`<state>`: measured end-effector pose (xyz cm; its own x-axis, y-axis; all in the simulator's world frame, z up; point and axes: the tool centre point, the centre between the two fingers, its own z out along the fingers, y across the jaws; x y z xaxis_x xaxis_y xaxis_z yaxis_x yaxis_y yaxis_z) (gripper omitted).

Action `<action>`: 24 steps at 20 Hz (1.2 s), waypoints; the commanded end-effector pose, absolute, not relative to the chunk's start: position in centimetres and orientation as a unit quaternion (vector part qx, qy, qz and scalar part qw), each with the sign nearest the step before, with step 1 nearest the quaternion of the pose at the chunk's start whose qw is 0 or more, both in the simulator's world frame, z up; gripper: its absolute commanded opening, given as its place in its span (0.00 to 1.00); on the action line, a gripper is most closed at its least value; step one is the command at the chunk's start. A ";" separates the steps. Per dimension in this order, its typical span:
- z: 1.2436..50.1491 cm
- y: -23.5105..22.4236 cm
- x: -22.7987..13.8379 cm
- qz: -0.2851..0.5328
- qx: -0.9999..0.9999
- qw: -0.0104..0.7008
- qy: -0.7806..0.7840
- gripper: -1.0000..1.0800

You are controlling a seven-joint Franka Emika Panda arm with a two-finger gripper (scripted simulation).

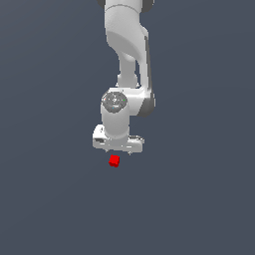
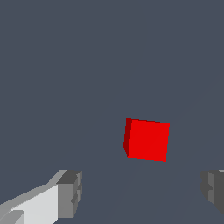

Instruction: Pick up the red cube and move it to a goal position.

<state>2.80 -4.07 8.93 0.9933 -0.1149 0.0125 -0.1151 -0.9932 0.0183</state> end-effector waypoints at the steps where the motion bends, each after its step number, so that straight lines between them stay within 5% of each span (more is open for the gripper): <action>1: 6.9 -4.7 3.2 0.004 0.997 0.007 -0.073 0.96; 15: 2.0 -6.2 4.2 0.000 0.994 0.000 -0.111 0.96; 16: 2.0 -6.2 4.2 0.000 0.994 0.000 -0.111 0.00; 24: 2.0 -6.2 4.2 0.000 0.994 0.000 -0.111 0.00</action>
<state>4.19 -6.18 1.99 0.9754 -0.2207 -0.0004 -0.2207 -0.9754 0.0003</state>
